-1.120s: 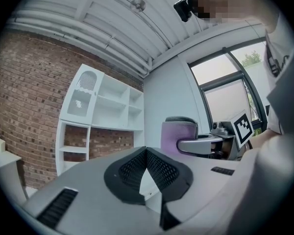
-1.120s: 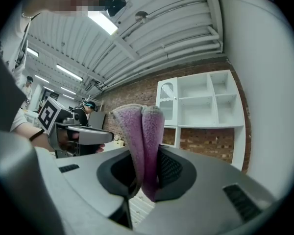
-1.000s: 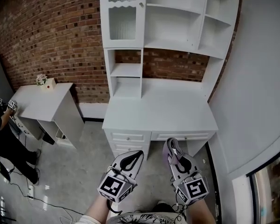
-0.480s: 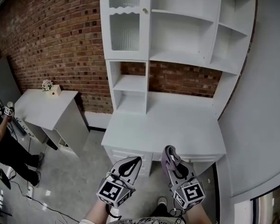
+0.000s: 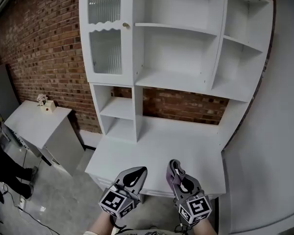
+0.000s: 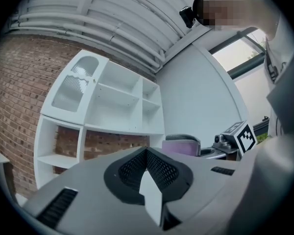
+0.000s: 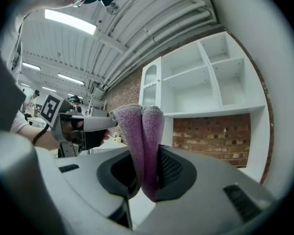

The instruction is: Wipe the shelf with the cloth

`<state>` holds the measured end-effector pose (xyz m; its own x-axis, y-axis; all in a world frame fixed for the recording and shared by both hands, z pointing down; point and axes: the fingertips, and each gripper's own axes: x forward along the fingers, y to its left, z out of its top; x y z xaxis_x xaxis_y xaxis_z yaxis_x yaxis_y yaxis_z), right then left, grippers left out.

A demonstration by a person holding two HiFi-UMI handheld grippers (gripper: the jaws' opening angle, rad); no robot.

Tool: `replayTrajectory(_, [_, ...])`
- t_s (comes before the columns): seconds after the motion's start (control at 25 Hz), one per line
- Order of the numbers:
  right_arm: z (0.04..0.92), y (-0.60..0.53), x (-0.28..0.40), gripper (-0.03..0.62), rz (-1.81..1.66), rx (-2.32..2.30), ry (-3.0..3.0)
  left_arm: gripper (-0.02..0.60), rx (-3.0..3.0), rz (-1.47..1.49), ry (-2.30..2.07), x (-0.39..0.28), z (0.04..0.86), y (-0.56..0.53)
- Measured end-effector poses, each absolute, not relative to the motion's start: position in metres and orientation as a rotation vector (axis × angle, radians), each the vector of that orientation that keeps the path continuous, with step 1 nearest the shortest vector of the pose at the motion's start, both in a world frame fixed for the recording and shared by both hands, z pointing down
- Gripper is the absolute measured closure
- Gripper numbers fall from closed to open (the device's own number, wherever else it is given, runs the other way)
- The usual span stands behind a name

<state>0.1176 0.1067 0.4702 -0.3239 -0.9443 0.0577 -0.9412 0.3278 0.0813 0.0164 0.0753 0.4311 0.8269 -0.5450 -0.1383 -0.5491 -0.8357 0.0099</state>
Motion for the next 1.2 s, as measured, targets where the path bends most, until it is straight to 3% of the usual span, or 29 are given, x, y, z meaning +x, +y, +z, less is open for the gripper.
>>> replayTrajectory(0.44, [0.471, 0.014, 0.193, 0.516, -0.008, 1.806, -2.419, 0.568, -2.985, 0.153, 0.941, 0.063, 0.448, -0.027])
replayTrajectory(1.2, [0.321, -0.242, 0.148, 0.517, -0.206, 1.872, -2.396, 0.568, -2.817, 0.226, 0.961, 0.017, 0.352, -0.25])
